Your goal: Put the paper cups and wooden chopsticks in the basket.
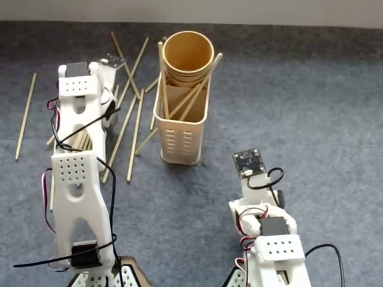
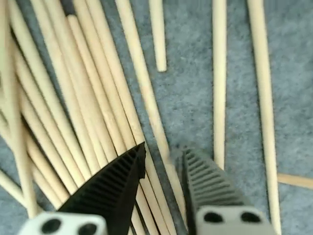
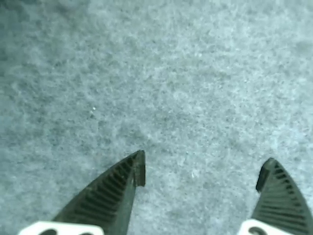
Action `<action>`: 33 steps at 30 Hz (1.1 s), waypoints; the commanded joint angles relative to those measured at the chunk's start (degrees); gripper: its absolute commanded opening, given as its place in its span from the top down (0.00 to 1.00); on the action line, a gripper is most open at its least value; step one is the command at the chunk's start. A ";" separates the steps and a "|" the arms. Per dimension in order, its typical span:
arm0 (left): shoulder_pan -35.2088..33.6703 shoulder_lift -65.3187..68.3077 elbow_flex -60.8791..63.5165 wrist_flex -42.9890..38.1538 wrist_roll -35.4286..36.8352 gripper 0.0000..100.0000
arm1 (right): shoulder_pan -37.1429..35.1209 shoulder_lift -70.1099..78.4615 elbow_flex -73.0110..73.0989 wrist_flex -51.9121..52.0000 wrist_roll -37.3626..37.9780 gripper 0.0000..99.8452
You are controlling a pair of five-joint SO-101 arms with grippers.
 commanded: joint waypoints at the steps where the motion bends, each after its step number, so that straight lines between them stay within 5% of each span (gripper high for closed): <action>1: -1.71 0.40 -0.13 -0.09 -0.35 0.80 | -0.57 -0.66 -1.54 0.31 0.53 0.64; 8: -2.51 4.44 -0.48 -0.09 -0.44 0.82 | -0.57 -0.66 -1.54 0.31 0.53 0.64; 14: -2.33 4.00 -0.57 -0.09 -0.44 1.00 | -0.57 -0.66 -1.54 0.31 0.53 0.64; 24: -2.68 1.80 -3.30 0.53 -0.44 0.99 | -0.57 -0.66 -1.54 0.31 0.53 0.64; 29: -6.37 -6.64 -8.57 0.70 -0.26 0.82 | -0.57 -0.66 -1.54 0.31 0.53 0.64; 33: -8.40 -10.07 -4.53 0.70 -0.62 0.82 | -0.57 -0.66 -1.54 0.31 0.53 0.64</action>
